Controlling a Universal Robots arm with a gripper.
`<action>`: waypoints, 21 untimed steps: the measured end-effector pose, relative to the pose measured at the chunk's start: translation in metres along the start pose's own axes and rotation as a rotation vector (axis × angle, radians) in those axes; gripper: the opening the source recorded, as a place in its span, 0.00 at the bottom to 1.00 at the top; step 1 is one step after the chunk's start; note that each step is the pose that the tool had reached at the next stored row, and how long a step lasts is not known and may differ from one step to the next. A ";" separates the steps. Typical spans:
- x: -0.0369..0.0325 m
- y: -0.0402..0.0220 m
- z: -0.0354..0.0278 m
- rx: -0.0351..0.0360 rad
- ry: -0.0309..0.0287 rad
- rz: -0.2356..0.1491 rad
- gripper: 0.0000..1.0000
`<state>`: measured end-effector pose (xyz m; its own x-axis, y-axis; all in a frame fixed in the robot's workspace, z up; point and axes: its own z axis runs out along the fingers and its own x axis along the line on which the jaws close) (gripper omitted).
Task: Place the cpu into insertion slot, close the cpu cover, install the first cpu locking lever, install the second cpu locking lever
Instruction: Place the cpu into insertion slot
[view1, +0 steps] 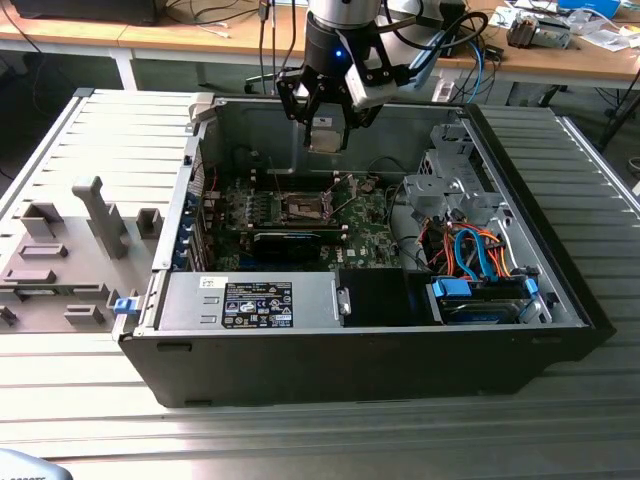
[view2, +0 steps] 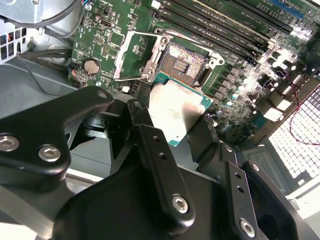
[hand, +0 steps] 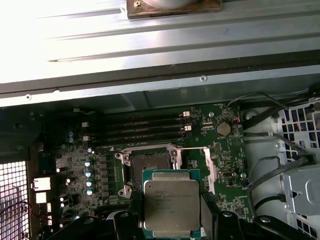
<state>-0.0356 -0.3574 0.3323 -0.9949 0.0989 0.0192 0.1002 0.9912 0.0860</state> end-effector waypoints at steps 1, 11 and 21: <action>0.0000 0.0000 0.0000 0.0000 -0.0001 0.001 0.54; 0.0000 0.0000 0.0001 -0.0001 -0.0007 0.008 0.54; 0.0000 0.0000 0.0003 -0.0002 -0.0012 0.014 0.54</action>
<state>-0.0356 -0.3574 0.3320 -0.9934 0.1126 0.0192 0.1139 0.9898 0.0860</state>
